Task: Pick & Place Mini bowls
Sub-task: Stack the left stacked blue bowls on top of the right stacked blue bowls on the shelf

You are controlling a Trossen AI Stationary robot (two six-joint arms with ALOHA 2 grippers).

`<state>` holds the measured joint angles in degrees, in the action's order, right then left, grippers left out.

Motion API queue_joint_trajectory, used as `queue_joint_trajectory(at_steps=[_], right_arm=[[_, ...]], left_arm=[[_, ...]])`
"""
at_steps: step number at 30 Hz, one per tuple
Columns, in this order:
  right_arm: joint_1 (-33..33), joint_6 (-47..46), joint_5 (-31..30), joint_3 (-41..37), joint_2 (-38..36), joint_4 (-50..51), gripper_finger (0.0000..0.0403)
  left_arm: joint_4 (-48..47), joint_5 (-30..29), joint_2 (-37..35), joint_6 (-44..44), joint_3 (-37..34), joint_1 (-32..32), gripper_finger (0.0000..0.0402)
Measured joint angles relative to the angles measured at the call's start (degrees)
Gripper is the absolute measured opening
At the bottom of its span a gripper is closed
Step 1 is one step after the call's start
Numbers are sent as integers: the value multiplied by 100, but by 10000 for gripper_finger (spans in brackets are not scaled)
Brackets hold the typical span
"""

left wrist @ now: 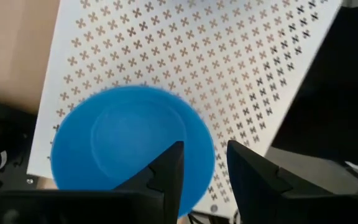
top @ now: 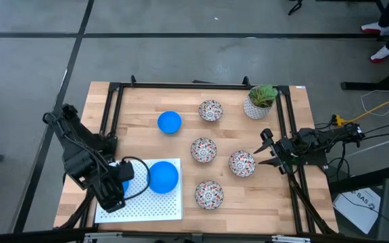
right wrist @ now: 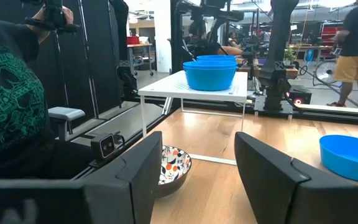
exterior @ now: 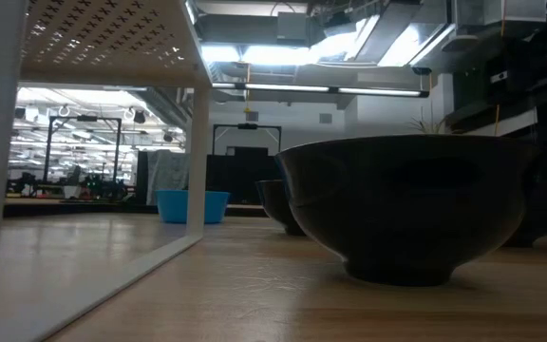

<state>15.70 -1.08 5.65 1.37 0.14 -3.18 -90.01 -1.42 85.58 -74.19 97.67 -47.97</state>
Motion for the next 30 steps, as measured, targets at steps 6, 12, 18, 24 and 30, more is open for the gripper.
queue_joint_trajectory(at_steps=[6, 12, 18, 24, 30], right_arm=[[0, -44, 0, 0, 0, 1, 200], [0, -168, 2, 0, 0, 3, 200], [0, -166, 2, 0, 0, 4, 200], [0, -151, 0, 0, 0, 4, 200], [0, -124, 0, 0, 0, 5, 200]], left_arm=[[1, 39, 352, -10, 0, -9, 122], [1, 473, 664, -20, 0, -35, 125], [1, 508, 800, -307, 0, -34, 125], [1, 409, 802, -611, 0, -36, 125], [1, 300, 802, -614, 0, -36, 125]])
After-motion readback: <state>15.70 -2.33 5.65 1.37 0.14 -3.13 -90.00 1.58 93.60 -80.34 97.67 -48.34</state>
